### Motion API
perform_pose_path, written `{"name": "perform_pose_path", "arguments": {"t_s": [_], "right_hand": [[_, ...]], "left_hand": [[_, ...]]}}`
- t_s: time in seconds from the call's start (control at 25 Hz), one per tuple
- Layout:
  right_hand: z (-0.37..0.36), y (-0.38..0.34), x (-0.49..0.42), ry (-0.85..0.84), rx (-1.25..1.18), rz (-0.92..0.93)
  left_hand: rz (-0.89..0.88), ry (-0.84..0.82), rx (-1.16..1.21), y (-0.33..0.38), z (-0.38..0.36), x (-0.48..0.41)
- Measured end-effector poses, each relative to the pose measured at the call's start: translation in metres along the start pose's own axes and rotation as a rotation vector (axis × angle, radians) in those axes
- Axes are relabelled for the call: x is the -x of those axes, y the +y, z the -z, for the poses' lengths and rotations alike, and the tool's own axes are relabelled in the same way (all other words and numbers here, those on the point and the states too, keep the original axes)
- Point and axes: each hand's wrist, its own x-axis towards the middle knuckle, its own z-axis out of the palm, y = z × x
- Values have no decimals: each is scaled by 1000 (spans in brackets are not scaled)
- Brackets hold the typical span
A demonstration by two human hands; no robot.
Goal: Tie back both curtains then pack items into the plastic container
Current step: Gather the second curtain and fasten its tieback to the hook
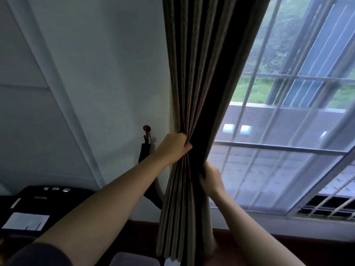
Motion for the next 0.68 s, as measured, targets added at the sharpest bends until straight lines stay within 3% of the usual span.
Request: {"name": "perform_pose_path", "arguments": {"t_s": [0.28, 0.68], "right_hand": [[-15, -10, -1, -100, 18, 205], [-29, -5, 5, -244, 21, 226]], "left_hand": [[-16, -22, 31, 4, 0, -1], [-66, -43, 3, 14, 8, 3]]}}
